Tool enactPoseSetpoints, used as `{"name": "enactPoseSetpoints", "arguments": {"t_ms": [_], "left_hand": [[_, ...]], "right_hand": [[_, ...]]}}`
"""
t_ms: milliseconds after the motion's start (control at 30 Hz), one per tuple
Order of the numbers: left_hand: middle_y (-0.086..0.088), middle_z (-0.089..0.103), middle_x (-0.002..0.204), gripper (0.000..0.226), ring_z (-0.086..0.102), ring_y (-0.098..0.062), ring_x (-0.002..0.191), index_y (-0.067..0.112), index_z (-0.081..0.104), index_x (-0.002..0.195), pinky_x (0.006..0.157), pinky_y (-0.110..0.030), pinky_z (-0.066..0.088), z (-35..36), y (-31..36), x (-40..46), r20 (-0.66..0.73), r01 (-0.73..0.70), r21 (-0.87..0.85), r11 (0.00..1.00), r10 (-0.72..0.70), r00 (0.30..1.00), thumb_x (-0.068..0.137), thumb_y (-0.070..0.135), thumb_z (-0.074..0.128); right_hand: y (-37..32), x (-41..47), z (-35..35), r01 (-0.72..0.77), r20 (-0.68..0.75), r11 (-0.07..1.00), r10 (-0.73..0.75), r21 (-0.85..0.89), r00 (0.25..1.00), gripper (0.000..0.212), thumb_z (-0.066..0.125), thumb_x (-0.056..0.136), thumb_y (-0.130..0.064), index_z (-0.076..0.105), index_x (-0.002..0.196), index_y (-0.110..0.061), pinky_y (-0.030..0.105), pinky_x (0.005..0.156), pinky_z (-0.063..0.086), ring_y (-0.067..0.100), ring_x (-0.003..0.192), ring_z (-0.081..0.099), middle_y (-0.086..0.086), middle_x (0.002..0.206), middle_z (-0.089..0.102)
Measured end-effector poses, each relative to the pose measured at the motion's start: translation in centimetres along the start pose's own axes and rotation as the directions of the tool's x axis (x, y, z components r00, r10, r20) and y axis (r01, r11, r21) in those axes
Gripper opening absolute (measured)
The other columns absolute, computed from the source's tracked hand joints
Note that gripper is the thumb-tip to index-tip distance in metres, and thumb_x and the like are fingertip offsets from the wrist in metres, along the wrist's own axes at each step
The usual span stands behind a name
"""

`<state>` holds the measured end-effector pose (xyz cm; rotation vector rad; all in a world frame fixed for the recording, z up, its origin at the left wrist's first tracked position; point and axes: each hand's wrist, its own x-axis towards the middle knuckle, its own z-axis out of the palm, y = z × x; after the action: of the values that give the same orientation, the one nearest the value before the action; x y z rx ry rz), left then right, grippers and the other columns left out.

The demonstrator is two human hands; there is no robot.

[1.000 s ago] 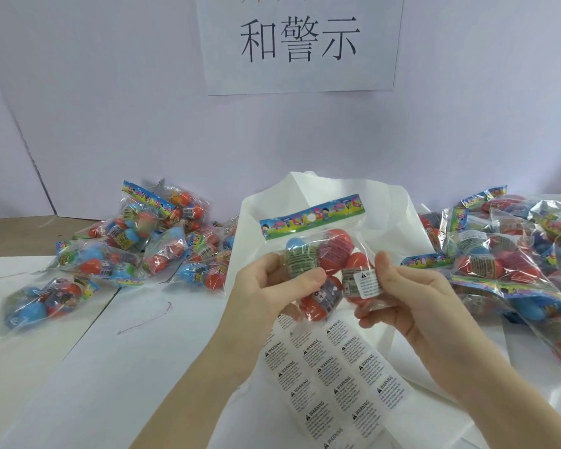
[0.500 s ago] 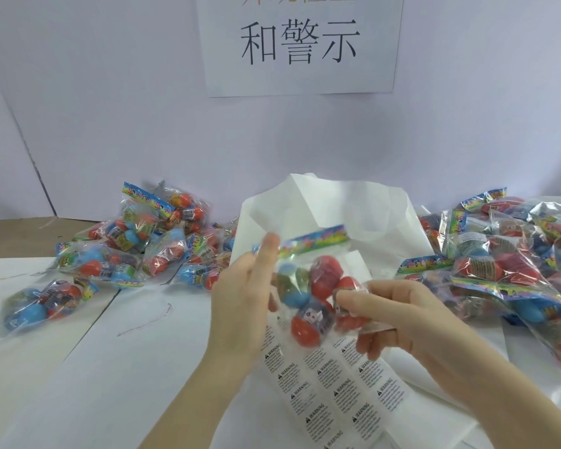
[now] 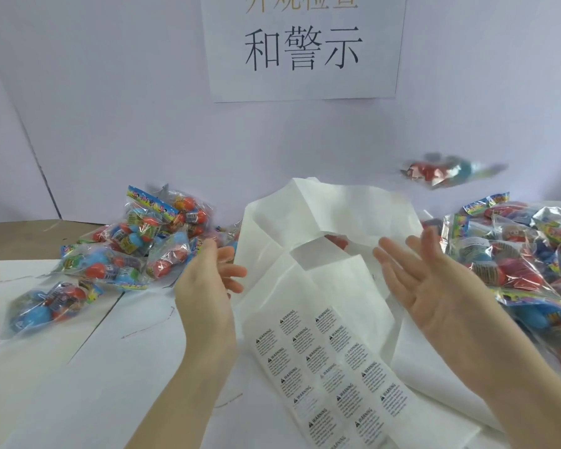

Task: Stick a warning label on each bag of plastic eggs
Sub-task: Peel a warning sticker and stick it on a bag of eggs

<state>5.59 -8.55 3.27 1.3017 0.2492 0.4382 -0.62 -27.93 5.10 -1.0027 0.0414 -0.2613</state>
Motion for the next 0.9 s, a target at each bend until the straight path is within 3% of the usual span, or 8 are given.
{"name": "enactPoseSetpoints", "arguments": {"t_ms": [67,133,233,300,433,600,767,900], "left_hand": [[0.014,0.061,0.053,0.020,0.052,0.007,0.049,0.016,0.062,0.075,0.060,-0.016,0.039,-0.5,-0.7,0.8,-0.014,-0.104,0.173,0.979,0.108,0.994,0.092,0.023,0.053],[0.015,0.064,0.075,0.009,0.057,0.010,0.075,0.016,0.063,0.088,0.069,-0.010,0.041,-1.5,-1.2,1.8,-0.009,-0.198,0.426,0.883,0.223,0.975,0.091,0.019,0.055],[-0.007,0.056,0.123,0.033,0.049,-0.024,0.116,0.011,0.056,0.120,0.097,-0.038,0.037,-3.4,-2.1,3.9,-0.007,-0.164,0.765,0.623,0.263,0.965,0.090,0.023,0.057],[-0.011,0.042,0.140,0.055,0.037,-0.028,0.129,0.011,0.044,0.133,0.103,-0.044,0.029,-4.2,-2.1,5.1,0.029,-0.110,0.882,0.458,0.181,0.983,0.087,0.036,0.061],[-0.009,0.015,0.156,0.083,0.011,-0.023,0.144,0.017,0.029,0.145,0.111,-0.051,0.014,-4.0,-1.4,8.2,0.145,-0.182,0.934,0.307,0.140,0.979,0.080,0.060,0.059],[-0.007,0.022,0.155,0.076,0.021,-0.027,0.141,0.021,0.025,0.147,0.110,-0.051,0.020,-3.0,0.1,13.7,0.333,-0.341,0.921,0.189,0.072,0.940,0.087,0.066,0.038],[-0.011,0.007,0.158,0.085,0.018,-0.035,0.142,0.025,0.009,0.150,0.112,-0.052,0.022,-3.9,-1.1,16.7,0.273,-0.262,0.960,0.098,-0.134,0.953,0.085,0.070,0.039],[-0.013,0.025,0.152,0.067,0.036,-0.038,0.131,0.029,0.020,0.146,0.106,-0.048,0.032,-3.9,-3.0,15.7,0.263,-0.252,0.952,0.173,-0.040,0.964,0.090,0.053,0.048]], "right_hand": [[0.6,-0.3,0.3,-0.010,-0.003,0.987,0.010,-0.162,1.000,0.078,0.071,0.052,-0.037,0.054,0.124,-0.014,0.026,0.091,0.051,0.009,0.103,0.065,-0.004,0.108,0.071],[1.0,-0.6,0.3,0.011,-0.021,0.938,-0.019,-0.346,1.000,0.087,0.071,0.052,-0.035,0.043,0.134,-0.024,0.030,0.092,0.048,0.006,0.099,0.066,-0.007,0.109,0.071],[1.5,-0.9,0.8,0.045,-0.008,0.870,-0.056,-0.491,0.998,0.063,0.069,0.058,-0.031,0.053,0.119,-0.030,0.030,0.082,0.053,0.007,0.090,0.068,-0.007,0.108,0.069],[2.0,-0.9,0.8,0.090,0.004,0.803,-0.108,-0.590,0.994,0.043,0.072,0.068,-0.024,0.057,0.105,-0.037,0.032,0.080,0.053,0.005,0.085,0.067,-0.010,0.104,0.069],[2.9,-0.9,0.7,0.186,0.068,0.665,-0.199,-0.723,0.978,0.031,0.069,0.075,-0.026,0.060,0.102,-0.039,0.020,0.068,0.049,-0.003,0.076,0.062,-0.016,0.098,0.068],[3.6,-0.9,0.7,0.296,0.160,0.514,-0.292,-0.805,0.943,0.028,0.068,0.075,-0.028,0.057,0.096,-0.043,0.008,0.060,0.045,-0.007,0.075,0.060,-0.021,0.094,0.065],[3.7,-1.0,0.7,0.351,0.218,0.375,-0.353,-0.858,0.910,0.027,0.065,0.074,-0.034,0.054,0.094,-0.048,0.017,0.065,0.047,-0.006,0.081,0.057,-0.027,0.090,0.064],[3.7,-1.2,0.8,0.369,0.260,0.281,-0.359,-0.886,0.896,0.026,0.060,0.072,-0.040,0.056,0.097,-0.045,0.022,0.062,0.047,-0.002,0.076,0.059,-0.029,0.088,0.061]]}}
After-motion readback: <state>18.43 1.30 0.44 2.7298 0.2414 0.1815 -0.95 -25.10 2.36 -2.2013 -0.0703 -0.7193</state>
